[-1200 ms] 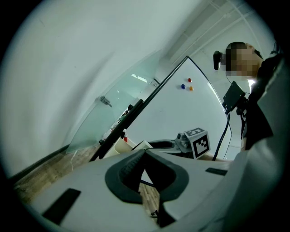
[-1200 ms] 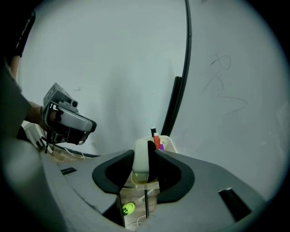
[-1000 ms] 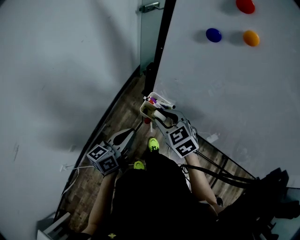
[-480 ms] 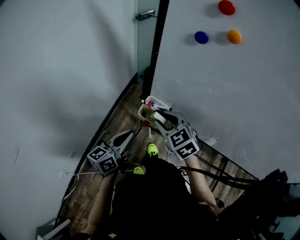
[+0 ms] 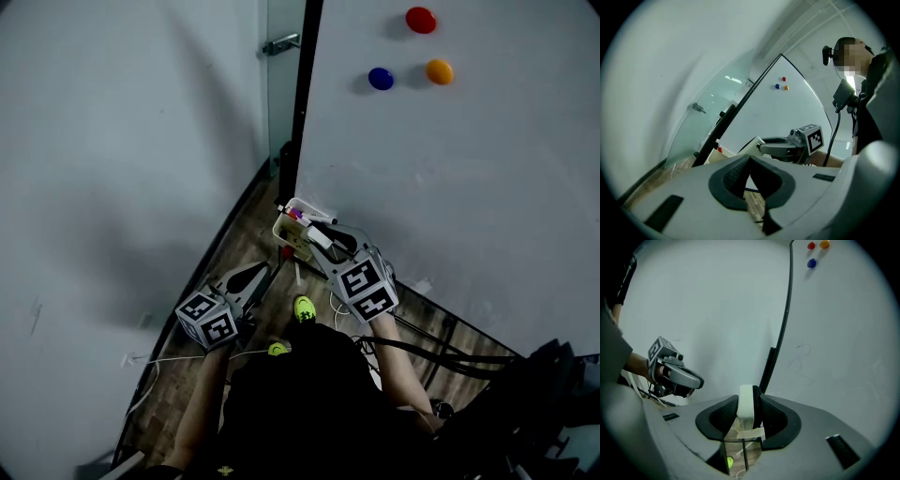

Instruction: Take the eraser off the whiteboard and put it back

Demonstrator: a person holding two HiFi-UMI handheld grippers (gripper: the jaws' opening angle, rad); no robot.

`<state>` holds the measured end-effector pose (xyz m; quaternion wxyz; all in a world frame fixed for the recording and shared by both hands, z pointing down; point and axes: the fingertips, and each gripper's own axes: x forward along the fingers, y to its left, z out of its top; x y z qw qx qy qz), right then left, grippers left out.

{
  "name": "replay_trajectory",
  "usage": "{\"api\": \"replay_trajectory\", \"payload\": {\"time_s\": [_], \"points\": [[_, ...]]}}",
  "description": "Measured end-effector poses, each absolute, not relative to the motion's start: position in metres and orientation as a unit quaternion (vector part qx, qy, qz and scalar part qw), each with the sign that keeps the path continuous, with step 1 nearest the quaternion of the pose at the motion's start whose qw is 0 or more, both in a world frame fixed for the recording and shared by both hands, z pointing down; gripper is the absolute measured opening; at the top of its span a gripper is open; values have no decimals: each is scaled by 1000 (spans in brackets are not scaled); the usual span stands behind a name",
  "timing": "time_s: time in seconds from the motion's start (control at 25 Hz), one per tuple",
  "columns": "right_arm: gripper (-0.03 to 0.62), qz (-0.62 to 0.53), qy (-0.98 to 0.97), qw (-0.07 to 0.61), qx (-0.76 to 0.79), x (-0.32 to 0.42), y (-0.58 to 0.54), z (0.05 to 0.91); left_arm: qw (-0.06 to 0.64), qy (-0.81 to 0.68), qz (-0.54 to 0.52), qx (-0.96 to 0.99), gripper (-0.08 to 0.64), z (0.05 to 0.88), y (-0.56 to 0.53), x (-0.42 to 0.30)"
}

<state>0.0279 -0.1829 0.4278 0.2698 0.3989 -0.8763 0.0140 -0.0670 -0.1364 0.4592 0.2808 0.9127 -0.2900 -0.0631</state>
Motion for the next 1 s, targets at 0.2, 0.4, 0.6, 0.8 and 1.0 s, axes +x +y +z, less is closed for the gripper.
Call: {"api": "replay_trajectory", "payload": {"time_s": [0.2,0.4,0.6,0.8,1.0], "points": [[165,11,-877,265,402,28,-179,423,274,-289,-60,915,9,455,-137,-66],[164,11,-876,262,405,28,-177,420,267,-287,-64,918,9,450,-138,-67],[164,11,-876,262,404,28,-175,419,260,-282,-58,922,9,448,-137,-63],[164,13,-875,263,405,29,-174,421,274,-286,-67,916,8,450,-139,-65],[166,15,-876,263,404,28,-173,422,278,-288,-65,914,9,451,-140,-65]]}}
